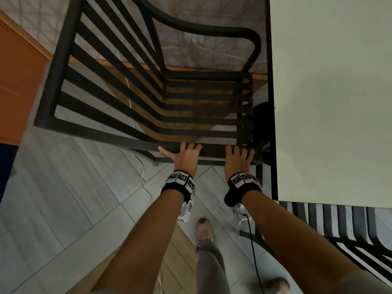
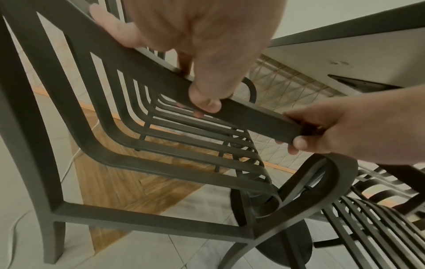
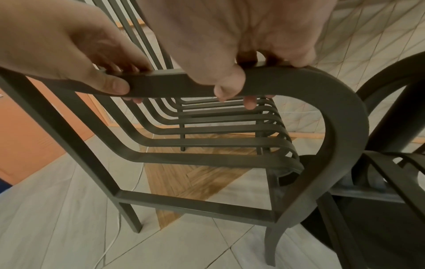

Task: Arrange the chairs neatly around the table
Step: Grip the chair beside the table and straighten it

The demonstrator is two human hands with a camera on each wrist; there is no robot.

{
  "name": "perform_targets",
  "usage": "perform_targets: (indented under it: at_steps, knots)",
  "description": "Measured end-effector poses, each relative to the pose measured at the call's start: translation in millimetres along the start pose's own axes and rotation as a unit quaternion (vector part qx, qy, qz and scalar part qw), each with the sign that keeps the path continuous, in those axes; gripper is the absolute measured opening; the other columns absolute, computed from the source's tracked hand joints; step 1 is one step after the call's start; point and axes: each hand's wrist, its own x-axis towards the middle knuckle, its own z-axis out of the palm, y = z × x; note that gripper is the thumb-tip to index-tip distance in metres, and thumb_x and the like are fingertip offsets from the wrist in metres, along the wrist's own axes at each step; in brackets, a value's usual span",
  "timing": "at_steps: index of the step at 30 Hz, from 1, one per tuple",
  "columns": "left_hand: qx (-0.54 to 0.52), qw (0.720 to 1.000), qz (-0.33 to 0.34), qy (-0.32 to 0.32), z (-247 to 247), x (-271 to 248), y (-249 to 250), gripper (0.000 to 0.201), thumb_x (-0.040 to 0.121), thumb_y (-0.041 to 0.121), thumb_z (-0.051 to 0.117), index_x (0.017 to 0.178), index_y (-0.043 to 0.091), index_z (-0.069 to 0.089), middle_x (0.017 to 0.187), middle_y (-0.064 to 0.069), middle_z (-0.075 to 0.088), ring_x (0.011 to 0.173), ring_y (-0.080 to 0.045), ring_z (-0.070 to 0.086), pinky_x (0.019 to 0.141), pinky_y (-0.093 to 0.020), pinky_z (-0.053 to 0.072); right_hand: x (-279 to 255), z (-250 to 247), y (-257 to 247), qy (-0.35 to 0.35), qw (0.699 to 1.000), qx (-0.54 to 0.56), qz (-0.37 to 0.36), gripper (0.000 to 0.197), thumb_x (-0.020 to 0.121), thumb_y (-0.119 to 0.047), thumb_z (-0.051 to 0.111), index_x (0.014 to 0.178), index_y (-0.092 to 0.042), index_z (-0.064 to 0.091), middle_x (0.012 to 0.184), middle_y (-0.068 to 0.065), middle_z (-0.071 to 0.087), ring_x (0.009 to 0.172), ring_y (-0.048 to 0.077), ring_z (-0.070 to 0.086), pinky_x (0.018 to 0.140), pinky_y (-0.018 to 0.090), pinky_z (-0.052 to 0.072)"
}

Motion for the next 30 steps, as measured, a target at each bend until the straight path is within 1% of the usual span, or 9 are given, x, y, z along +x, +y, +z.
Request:
perform_targets:
  at_steps: [9, 13, 17, 19, 20, 23, 25, 28, 30]
  knots:
    - [0.004, 1.000, 0.006, -0.010, 2.9, -12.5, -0.1, 0.053, 0.084, 0.000, 0.060, 0.126, 0.032, 0.054, 0.127, 0.003, 0.057, 0.134, -0.024, 0.035, 0.093, -0.088, -0.002, -14.4, 3.9, 10.6, -0.028, 0.999, -0.014, -0.023, 0.054, 0.091, -0.009, 0.048, 0.142, -0.015, 0.033, 0.146, 0.017, 0.039, 0.139, 0.039, 0.029, 0.119, 0.058, 0.006]
    - [0.006, 1.000, 0.012, 0.004, 0.3, -20.1, 1.3, 0.046, 0.088, 0.010, 0.059, 0.128, 0.032, 0.053, 0.130, 0.003, 0.057, 0.136, -0.024, 0.035, 0.101, -0.083, 0.004, -35.3, 2.3, 16.9, 0.011, 0.995, 0.030, -0.093, 0.061, 0.089, -0.005, 0.049, 0.146, -0.012, 0.029, 0.155, 0.016, 0.028, 0.146, 0.036, 0.018, 0.121, 0.051, 0.010]
    - [0.022, 0.998, 0.049, 0.019, 5.0, -50.5, 16.1, 0.058, 0.084, 0.013, 0.063, 0.138, 0.024, 0.043, 0.143, -0.003, 0.047, 0.137, -0.026, 0.036, 0.111, -0.069, 0.020, -90.7, -0.4, 16.4, -0.017, 0.981, 0.026, -0.194, 0.059, 0.095, -0.012, 0.042, 0.150, -0.009, 0.019, 0.161, 0.013, 0.013, 0.150, 0.028, 0.010, 0.121, 0.041, 0.007]
    - [0.012, 0.997, 0.078, 0.021, 8.1, -79.3, 26.3, 0.061, 0.084, 0.011, 0.061, 0.140, 0.021, 0.041, 0.145, -0.005, 0.046, 0.136, -0.026, 0.038, 0.113, -0.058, 0.026, -119.1, -9.6, 25.8, -0.038, 0.974, 0.051, -0.217, 0.055, 0.094, -0.013, 0.044, 0.147, -0.007, 0.029, 0.159, 0.014, 0.022, 0.148, 0.027, 0.019, 0.120, 0.038, 0.014]
    - [-0.003, 0.996, 0.082, 0.027, 9.2, -96.4, 31.9, 0.060, 0.084, 0.010, 0.060, 0.140, 0.021, 0.042, 0.144, -0.005, 0.047, 0.135, -0.025, 0.040, 0.113, -0.053, 0.029, -131.7, -17.0, 33.9, -0.054, 0.969, 0.070, -0.231, 0.049, 0.093, -0.012, 0.045, 0.142, -0.008, 0.039, 0.155, 0.014, 0.032, 0.144, 0.027, 0.028, 0.118, 0.037, 0.021]
    - [-0.067, 0.995, 0.077, 0.019, 7.1, -147.8, 49.6, 0.050, 0.088, 0.012, 0.056, 0.137, 0.019, 0.048, 0.139, -0.005, 0.052, 0.128, -0.025, 0.046, 0.106, -0.043, 0.039, -170.0, -48.0, 65.2, -0.102, 0.950, 0.086, -0.282, 0.034, 0.092, -0.014, 0.043, 0.118, -0.012, 0.065, 0.129, 0.011, 0.061, 0.116, 0.030, 0.058, 0.099, 0.040, 0.046]
    - [-0.104, 0.991, 0.080, 0.001, -2.1, -180.2, 66.7, 0.043, 0.090, 0.015, 0.054, 0.133, 0.019, 0.053, 0.137, -0.004, 0.055, 0.126, -0.024, 0.048, 0.102, -0.041, 0.043, -195.0, -71.9, 92.8, -0.105, 0.945, 0.097, -0.295, 0.033, 0.091, -0.019, 0.042, 0.108, -0.014, 0.070, 0.119, 0.009, 0.067, 0.105, 0.031, 0.064, 0.091, 0.043, 0.051]
    - [-0.125, 0.986, 0.114, -0.007, -25.7, -226.2, 109.0, 0.036, 0.091, 0.018, 0.055, 0.127, 0.021, 0.058, 0.133, -0.001, 0.058, 0.124, -0.020, 0.051, 0.103, -0.039, 0.044, -239.7, -117.9, 144.7, -0.089, 0.947, 0.138, -0.274, 0.031, 0.093, -0.026, 0.044, 0.110, -0.019, 0.069, 0.119, 0.005, 0.068, 0.106, 0.025, 0.063, 0.092, 0.041, 0.051]
    - [-0.131, 0.980, 0.147, 0.013, -46.2, -255.0, 155.1, 0.031, 0.092, 0.019, 0.056, 0.122, 0.021, 0.062, 0.129, 0.001, 0.061, 0.122, -0.018, 0.054, 0.103, -0.036, 0.044, -269.5, -158.1, 191.4, -0.060, 0.953, 0.143, -0.259, 0.030, 0.093, -0.028, 0.047, 0.110, -0.018, 0.069, 0.115, 0.005, 0.070, 0.103, 0.024, 0.064, 0.090, 0.038, 0.052]
